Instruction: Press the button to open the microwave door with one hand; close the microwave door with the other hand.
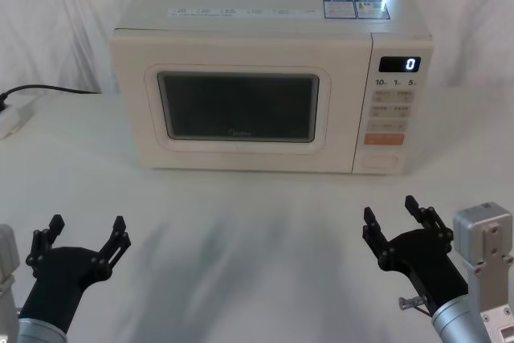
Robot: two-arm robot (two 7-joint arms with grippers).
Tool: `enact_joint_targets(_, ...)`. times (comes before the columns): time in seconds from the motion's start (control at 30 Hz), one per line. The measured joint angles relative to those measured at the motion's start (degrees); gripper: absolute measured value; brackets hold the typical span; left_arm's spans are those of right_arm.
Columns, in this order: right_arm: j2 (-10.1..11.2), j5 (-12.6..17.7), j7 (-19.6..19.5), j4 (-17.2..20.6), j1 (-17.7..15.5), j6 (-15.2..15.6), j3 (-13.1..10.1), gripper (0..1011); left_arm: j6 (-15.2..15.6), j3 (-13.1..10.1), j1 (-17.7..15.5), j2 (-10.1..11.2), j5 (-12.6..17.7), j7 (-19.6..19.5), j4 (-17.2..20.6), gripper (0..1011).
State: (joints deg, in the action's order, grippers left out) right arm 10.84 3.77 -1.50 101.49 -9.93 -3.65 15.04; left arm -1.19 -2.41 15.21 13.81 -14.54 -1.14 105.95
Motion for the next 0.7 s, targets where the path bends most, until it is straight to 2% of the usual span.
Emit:
enact_joint_targets(0.23,0.00,0.00,0.00,0.00,0.00,0.00,0.00,539,0.00,0.00,0.00,0.00,0.00,0.00,0.00,1001)
enact_joint_targets(0.27,0.00,0.00,0.00,0.00,0.00,0.00,0.00,480,0.00,0.00,0.00,0.00,0.00,0.00,0.00,1001)
enact_joint_targets(0.37,0.00,0.00,0.00,0.00,0.00,0.00,0.00,417,0.00,0.00,0.00,0.00,0.00,0.00,0.00,1001)
enact_joint_targets(0.4,0.00,0.00,0.00,0.00,0.00,0.00,0.00,361,0.00,0.00,0.00,0.00,0.00,0.00,0.00,1001)
enact_joint_targets(0.7,0.00,0.00,0.00,0.00,0.00,0.00,0.00,86,0.00,0.00,0.00,0.00,0.00,0.00,0.00,1001)
